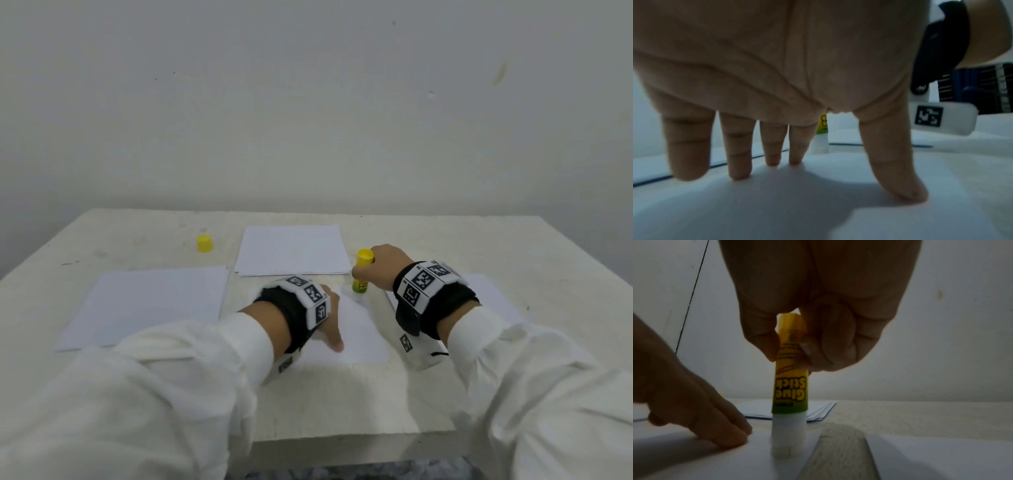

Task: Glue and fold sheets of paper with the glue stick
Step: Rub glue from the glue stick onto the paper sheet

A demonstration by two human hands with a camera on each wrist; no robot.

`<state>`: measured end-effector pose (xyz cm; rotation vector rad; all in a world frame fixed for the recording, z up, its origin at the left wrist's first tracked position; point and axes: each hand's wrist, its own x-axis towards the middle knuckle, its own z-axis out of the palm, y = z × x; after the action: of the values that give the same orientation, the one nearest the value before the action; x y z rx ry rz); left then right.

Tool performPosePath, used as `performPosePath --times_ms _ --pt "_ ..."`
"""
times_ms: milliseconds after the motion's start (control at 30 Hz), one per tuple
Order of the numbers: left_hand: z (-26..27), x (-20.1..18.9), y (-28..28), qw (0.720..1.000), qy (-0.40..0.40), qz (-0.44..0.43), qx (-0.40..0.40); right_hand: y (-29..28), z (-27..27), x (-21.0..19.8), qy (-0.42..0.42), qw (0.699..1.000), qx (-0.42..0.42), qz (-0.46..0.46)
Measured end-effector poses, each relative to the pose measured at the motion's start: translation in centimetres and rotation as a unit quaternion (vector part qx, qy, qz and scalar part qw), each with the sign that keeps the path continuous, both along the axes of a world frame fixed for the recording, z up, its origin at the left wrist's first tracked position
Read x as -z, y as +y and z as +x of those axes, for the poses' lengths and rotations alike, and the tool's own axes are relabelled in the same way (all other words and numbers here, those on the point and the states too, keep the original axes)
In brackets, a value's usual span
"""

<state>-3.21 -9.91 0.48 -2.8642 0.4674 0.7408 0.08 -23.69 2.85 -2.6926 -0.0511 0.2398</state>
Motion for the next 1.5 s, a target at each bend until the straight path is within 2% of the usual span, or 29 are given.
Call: performPosePath --times_ms 133,400,600,700,800,867,933,1000,1100,1200,1367,1500 --pt "0.4 0.6 -0.7 0.999 0.0 0.046 -0.006 -0.3 -0.4 -0.4 0.004 1.0 -0.026 -0.011" --pt "0.4 0.8 -0.6 0.999 -0.01 0.038 -0.022 -2.0 -5.7 -0.3 0.01 0.996 -0.093 0.013" --pt "0.0 0.7 -0.6 0.999 -0.013 0.028 -0.023 -3.4 -8.7 -0.6 0.038 0.994 -0.096 0.019" --pt "-0.3 0.5 -0.5 0.999 -0.009 0.011 -0.032 -4.7 -8.1 -1.1 0.071 0.986 -0.045 0.145" --pt "-0.3 0.8 0.1 0.999 -0.023 -0.022 -0.036 -6.0 -6.3 -1.8 0.072 0.937 0.038 0.34" --pt "-0.4 1.0 0.5 0.998 -0.026 -0.039 -0.044 -5.7 -4.7 -1.9 0.073 0.905 0.08 0.412" --pt "-0.3 1.1 0.8 0.997 -0.025 -0.052 -0.045 -4.6 -2.9 -1.4 0.074 0.888 0.119 0.439" --pt "-0.2 1.4 1.2 0.997 -0.025 -0.062 -0.04 -3.1 -0.9 -0.5 0.05 0.896 0.141 0.418" --pt "0.1 1.8 1.8 0.997 -0.032 -0.073 -0.023 -1.7 1.7 0.7 0.002 0.936 0.146 0.319" --pt "0.3 1.7 2.4 0.996 -0.021 -0.084 -0.016 -1.3 3.2 0.9 -0.023 0.962 0.172 0.211" --pt "0.2 1.1 2.6 0.996 -0.017 -0.088 -0.016 -1.2 4.4 0.9 0.008 0.98 0.174 0.094" --pt "0.3 1.7 2.6 0.997 -0.023 -0.068 0.002 -1.2 4.6 1.2 0.023 0.983 0.169 0.062"
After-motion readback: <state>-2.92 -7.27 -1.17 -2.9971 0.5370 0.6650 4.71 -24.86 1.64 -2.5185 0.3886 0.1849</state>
